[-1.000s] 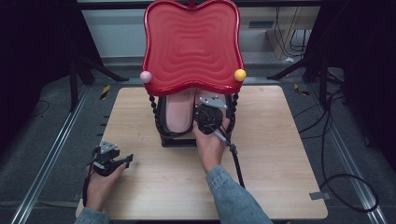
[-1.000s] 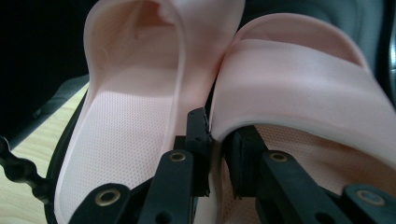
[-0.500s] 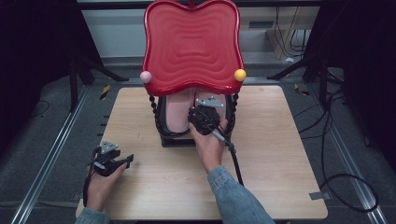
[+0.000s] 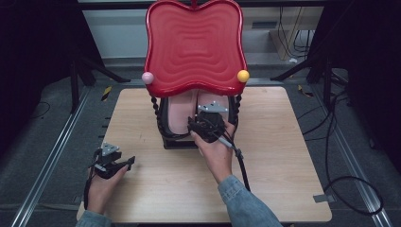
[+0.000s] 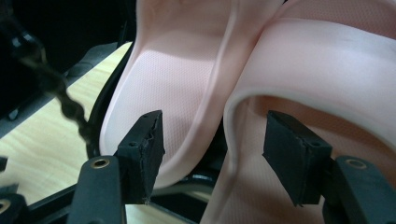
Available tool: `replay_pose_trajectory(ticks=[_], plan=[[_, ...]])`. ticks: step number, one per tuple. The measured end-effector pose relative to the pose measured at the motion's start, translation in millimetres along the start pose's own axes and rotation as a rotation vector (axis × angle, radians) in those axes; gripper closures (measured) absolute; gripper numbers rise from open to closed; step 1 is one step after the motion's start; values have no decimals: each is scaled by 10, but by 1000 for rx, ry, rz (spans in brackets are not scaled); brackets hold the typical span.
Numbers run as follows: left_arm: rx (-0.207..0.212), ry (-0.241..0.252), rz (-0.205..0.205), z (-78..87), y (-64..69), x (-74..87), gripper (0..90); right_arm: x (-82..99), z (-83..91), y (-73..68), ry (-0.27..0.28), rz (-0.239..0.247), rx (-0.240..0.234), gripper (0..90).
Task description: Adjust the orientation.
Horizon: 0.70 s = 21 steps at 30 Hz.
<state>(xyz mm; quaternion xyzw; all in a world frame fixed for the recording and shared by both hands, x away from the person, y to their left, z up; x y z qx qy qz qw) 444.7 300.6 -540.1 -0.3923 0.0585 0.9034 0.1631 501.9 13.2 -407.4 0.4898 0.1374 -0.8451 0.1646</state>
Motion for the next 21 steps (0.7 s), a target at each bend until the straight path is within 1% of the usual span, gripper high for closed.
replay_pose_trajectory(ticks=[1,3,6,8,9,10,11,12,14,15,21], plan=[[1,0,3,-3,3,1,379,8,12,-1,-3,8,-5,364],[2,-2,2,-5,9,4,379,30,56,-26,-11,8,-25,362],[-1,2,-5,1,6,-5,379,104,114,-43,-32,39,-42,345],[-2,2,-4,4,-1,-4,379,159,156,-51,-43,60,-62,330],[-2,2,-4,4,-1,-4,379,179,175,-52,-48,65,-69,334],[-2,0,2,2,-6,2,379,212,210,-59,-55,65,-86,343],[-2,0,2,3,-7,3,379,238,239,-62,-60,67,-100,366],[-3,1,2,3,-8,2,379,262,267,-64,-62,78,-113,410],[-3,2,1,5,-5,0,378,311,323,-60,-70,114,-126,473],[-4,2,1,5,-6,0,377,336,351,-58,-74,124,-136,505],[-6,0,4,2,-6,5,368,463,512,-34,-106,162,-176,648]])
Point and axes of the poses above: each handheld gripper's, and its own axes: z roughly backward along the jaws, x roughly out of its underside, y roughly to its right, the point moved 9 cm from there along -z, roughly forward along the jaws, and after that the axes turned 1 degree about -y, right-handed, at the moved point
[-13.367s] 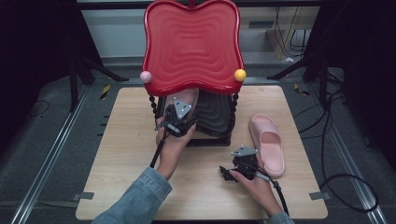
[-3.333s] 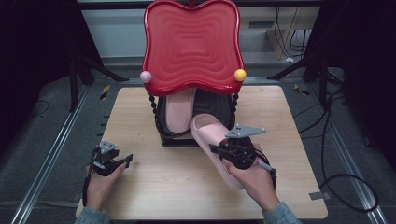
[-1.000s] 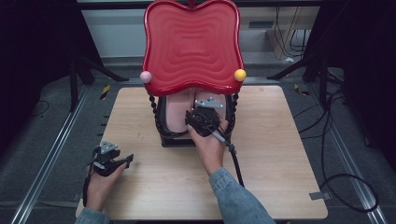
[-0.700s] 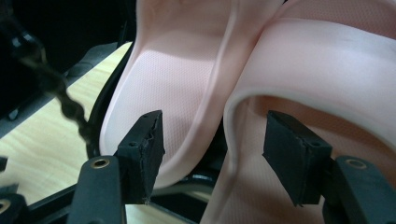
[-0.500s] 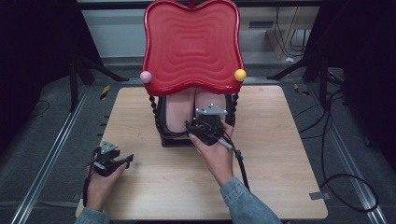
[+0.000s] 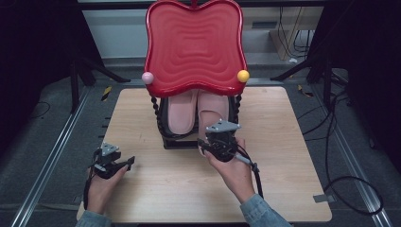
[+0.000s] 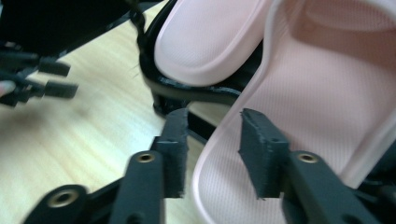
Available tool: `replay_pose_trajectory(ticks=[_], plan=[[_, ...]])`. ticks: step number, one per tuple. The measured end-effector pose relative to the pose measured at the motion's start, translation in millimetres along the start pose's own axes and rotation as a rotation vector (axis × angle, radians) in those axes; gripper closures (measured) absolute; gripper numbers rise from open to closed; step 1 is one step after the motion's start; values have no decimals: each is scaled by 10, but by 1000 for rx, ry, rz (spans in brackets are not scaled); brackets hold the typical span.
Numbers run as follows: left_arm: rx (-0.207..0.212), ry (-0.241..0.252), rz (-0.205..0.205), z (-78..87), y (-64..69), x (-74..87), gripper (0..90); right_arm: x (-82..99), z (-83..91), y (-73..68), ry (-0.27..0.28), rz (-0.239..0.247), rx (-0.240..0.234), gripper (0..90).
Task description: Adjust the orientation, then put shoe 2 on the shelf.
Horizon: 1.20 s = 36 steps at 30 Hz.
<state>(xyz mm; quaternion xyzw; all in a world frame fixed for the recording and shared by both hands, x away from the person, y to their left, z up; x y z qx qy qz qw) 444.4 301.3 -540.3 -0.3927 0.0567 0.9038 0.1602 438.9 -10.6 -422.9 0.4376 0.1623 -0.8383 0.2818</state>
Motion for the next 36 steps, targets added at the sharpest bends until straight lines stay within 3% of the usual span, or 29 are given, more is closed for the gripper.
replay_pose_trajectory(ticks=[4,5,14,21,29,36], plan=[[-1,2,0,6,1,-5,367,74,70,-45,-28,34,-30,720],[-1,2,-1,7,4,-7,367,150,114,-101,-59,58,-64,756],[-3,5,-3,15,8,-13,368,515,150,-178,-176,127,-113,829],[-5,0,-8,4,8,-6,369,710,131,-100,-226,123,-112,845],[-1,-4,-9,-7,26,2,370,873,-7,93,-289,102,-98,858],[-1,-4,-8,-9,19,6,370,761,-89,193,-274,78,-104,891]])
Point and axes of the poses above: each handheld gripper's, and its own axes: z roughly backward along the jaws, x roughly out of its underside, y roughly to its right, the point moved 9 cm from there along -z, roughly forward along the jaws, and after that the axes turned 1 degree about -y, right-handed, at the moved point
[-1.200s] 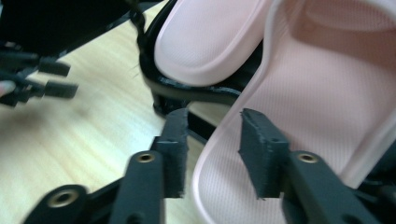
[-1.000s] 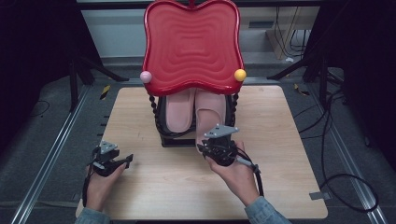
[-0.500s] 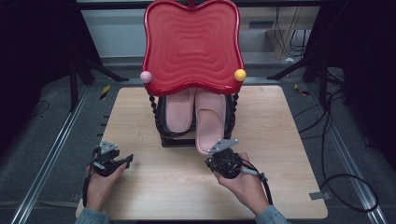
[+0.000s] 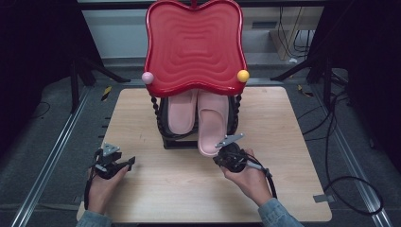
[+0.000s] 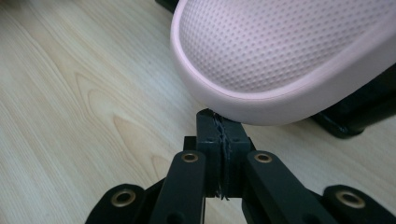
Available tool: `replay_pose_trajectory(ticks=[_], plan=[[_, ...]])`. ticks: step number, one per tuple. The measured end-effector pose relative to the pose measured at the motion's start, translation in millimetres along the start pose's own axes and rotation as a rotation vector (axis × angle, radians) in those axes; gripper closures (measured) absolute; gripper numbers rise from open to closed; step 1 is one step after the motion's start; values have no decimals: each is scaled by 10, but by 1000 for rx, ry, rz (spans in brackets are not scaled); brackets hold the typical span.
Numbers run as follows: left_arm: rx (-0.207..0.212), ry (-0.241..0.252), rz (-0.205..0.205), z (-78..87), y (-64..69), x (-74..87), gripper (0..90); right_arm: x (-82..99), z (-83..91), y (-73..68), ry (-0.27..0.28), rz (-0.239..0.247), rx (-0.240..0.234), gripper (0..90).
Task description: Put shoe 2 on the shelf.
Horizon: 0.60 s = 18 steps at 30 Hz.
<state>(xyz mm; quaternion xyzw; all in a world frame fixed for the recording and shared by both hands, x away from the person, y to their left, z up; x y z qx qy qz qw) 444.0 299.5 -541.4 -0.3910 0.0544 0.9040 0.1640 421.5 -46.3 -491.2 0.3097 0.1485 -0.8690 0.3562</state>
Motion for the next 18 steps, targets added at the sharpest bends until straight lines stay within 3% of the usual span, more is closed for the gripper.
replay_pose_trajectory(ticks=[8,12,18], plan=[[4,-3,-1,-11,15,6,371,-248,-6,89,29,-14,-1,898],[5,-2,3,-12,11,7,371,-426,-54,230,43,-42,12,897],[6,-3,2,-17,14,9,372,-523,-90,334,61,-75,14,881]])
Point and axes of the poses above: each handheld gripper's, and its own axes: z roughly backward along the jaws, x roughly out of its underside, y roughly to its right, the point moved 9 cm from there along -z, roughly forward along the jaws, and after that the axes turned 1 degree about -y, right-handed, at the moved point
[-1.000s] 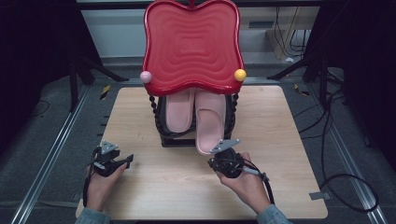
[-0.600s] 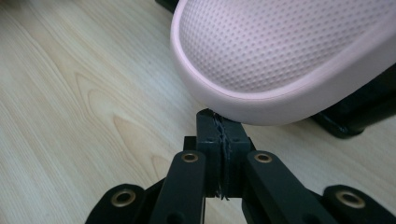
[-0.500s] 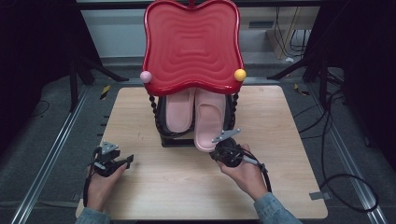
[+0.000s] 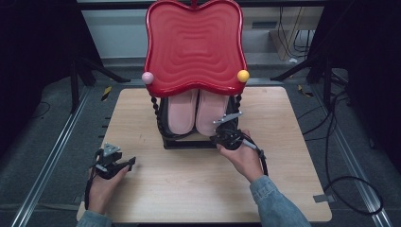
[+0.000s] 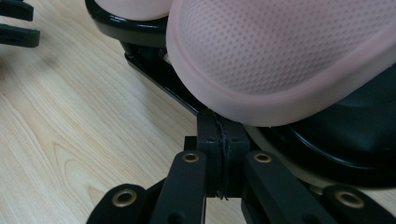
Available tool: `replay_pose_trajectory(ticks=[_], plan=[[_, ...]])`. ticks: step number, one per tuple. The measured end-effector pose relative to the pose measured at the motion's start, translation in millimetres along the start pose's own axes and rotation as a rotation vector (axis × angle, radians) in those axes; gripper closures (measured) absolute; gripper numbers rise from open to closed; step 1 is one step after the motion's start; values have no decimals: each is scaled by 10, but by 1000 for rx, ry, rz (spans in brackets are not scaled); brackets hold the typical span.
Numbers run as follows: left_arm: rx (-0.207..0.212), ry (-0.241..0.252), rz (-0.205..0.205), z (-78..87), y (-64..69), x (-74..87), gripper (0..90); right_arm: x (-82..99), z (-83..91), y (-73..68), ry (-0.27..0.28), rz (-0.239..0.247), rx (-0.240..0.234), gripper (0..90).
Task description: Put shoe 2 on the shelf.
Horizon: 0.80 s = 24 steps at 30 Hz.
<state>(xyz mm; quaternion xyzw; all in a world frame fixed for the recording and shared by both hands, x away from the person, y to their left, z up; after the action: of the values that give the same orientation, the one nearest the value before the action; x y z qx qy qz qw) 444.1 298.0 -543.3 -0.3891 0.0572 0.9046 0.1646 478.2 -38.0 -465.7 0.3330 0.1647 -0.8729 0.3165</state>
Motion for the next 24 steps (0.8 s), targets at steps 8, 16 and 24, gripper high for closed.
replay_pose_trajectory(ticks=[8,16,24], plan=[[0,-1,-1,-2,2,1,371,8,57,-90,3,19,-7,841],[0,-3,-6,-6,8,3,371,-46,-2,-12,16,-10,-8,863],[-3,6,3,-1,-5,-2,356,-18,50,-91,28,9,-10,701]])
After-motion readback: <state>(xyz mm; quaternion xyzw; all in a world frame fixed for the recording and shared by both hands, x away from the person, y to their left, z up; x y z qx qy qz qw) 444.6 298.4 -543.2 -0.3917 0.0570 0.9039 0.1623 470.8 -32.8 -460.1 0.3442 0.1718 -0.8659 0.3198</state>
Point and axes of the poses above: each handheld gripper's, and its own axes: z roughly backward along the jaws, x roughly out of its underside, y roughly to its right, the point moved 9 cm from there along -z, roughly forward along the jaws, and after that the axes turned 1 degree about -y, right-handed, at the moved point
